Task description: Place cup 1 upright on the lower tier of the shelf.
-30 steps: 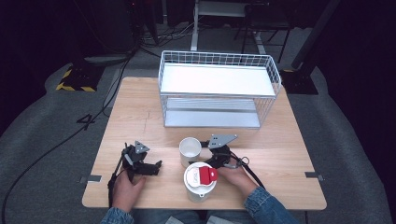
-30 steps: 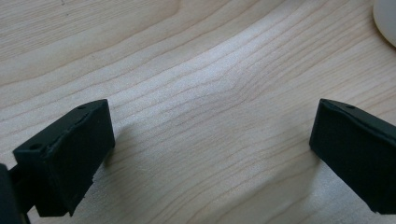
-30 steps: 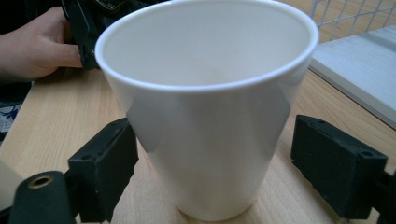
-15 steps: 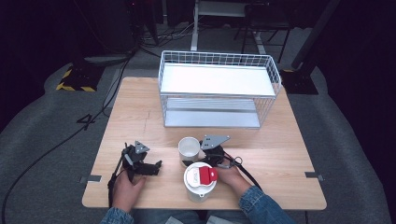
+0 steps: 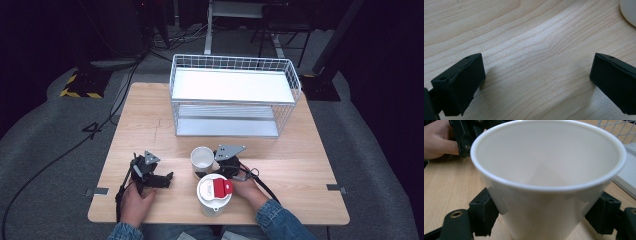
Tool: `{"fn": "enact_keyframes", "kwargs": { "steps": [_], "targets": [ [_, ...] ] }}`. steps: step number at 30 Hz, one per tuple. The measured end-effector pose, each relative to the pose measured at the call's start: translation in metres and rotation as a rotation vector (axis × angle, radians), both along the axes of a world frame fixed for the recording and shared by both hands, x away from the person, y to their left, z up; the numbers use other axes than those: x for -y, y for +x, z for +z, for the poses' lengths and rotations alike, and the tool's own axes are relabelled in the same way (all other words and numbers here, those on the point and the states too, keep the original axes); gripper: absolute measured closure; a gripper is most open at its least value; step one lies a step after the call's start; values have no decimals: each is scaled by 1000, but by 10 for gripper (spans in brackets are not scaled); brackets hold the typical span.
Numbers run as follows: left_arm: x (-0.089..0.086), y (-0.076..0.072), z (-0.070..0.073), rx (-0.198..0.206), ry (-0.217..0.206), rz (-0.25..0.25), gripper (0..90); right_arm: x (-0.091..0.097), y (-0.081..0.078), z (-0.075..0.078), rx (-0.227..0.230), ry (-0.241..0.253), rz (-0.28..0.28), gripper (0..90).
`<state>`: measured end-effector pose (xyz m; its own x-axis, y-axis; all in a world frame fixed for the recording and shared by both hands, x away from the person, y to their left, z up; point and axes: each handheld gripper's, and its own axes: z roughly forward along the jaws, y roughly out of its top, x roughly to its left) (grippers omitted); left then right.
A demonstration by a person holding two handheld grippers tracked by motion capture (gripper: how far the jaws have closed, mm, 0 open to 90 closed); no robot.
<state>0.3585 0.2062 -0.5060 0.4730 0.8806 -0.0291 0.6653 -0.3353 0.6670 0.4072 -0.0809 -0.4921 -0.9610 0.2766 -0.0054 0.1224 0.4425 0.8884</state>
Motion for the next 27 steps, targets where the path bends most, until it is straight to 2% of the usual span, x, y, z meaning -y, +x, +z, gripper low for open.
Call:
{"fn": "enact_keyframes", "kwargs": {
  "steps": [5, 12, 19, 20, 23, 26, 27],
  "targets": [
    [0, 0, 0, 0, 0, 0, 5, -1, 2, 8, -9, 23, 2, 227],
    [0, 0, 0, 0, 0, 0, 5, -2, 7, 22, 28, 20, -16, 227],
    [0, 0, 0, 0, 0, 0, 5, 4, 13, 27, 40, 15, -77, 226],
    [0, 0, 0, 0, 1, -1, 5, 7, 17, 31, 43, 20, -101, 226],
    [0, 0, 0, 0, 0, 0, 5, 11, 21, 38, 58, 30, -127, 227],
    [0, 0, 0, 0, 0, 0, 5, 14, 24, 42, 50, 36, -142, 226],
    [0, 0, 0, -1, 0, -1, 5, 17, 27, 47, 60, 32, -162, 226]
  ]
}}
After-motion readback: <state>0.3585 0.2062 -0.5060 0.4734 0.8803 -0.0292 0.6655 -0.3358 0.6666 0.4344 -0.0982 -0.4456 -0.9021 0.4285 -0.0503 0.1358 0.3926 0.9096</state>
